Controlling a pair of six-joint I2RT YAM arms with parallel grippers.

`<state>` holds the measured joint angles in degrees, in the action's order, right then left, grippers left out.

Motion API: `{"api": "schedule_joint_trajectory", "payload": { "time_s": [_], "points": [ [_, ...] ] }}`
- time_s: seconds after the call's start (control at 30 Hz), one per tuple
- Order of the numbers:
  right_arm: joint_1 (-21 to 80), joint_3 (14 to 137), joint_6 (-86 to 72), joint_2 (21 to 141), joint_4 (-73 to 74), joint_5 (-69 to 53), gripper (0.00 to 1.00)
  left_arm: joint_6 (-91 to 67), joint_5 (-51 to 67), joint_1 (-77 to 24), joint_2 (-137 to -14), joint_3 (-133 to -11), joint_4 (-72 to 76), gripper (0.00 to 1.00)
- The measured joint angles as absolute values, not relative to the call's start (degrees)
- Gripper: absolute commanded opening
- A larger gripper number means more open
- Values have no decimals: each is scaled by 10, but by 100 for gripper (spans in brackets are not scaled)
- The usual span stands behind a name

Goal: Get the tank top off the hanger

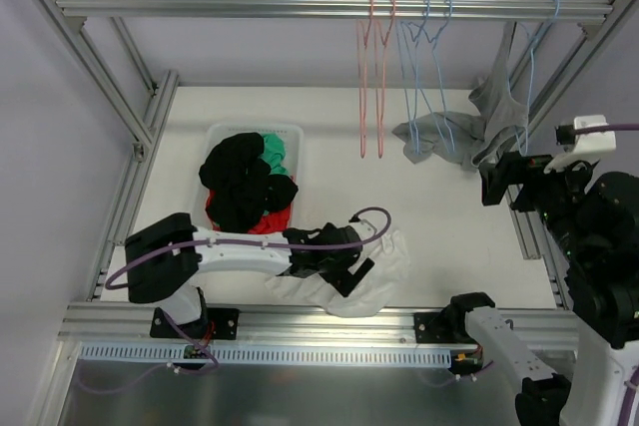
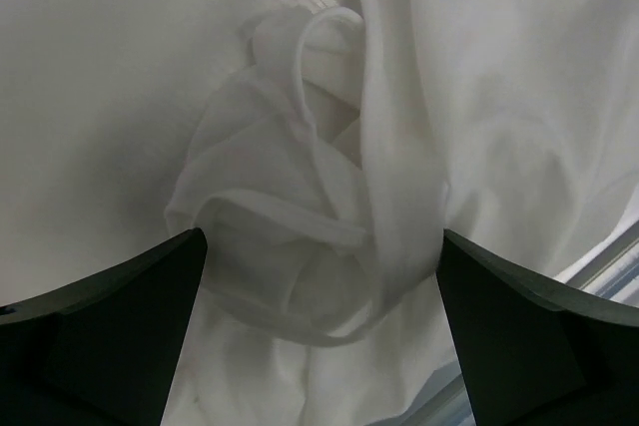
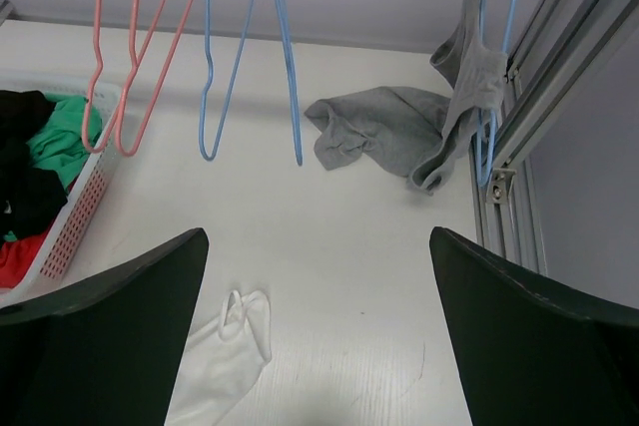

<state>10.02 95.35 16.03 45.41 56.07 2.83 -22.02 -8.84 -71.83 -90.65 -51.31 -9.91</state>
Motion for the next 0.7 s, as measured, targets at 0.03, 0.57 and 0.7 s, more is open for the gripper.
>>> {"api": "schedule_joint_trajectory", "payload": {
  "time_s": [0.03, 0.57, 0.7],
  "points": [
    [100, 940, 158, 437, 559, 25, 99, -221, -86, -723, -928, -522, -99, 99],
    [100, 826, 155, 393, 549, -37, 100, -270, -132, -768, -950, -578, -152, 0],
    [100, 812, 154, 379, 536, -39, 99, -276, -209, -763, -817, -590, -227, 0]
  ]
}}
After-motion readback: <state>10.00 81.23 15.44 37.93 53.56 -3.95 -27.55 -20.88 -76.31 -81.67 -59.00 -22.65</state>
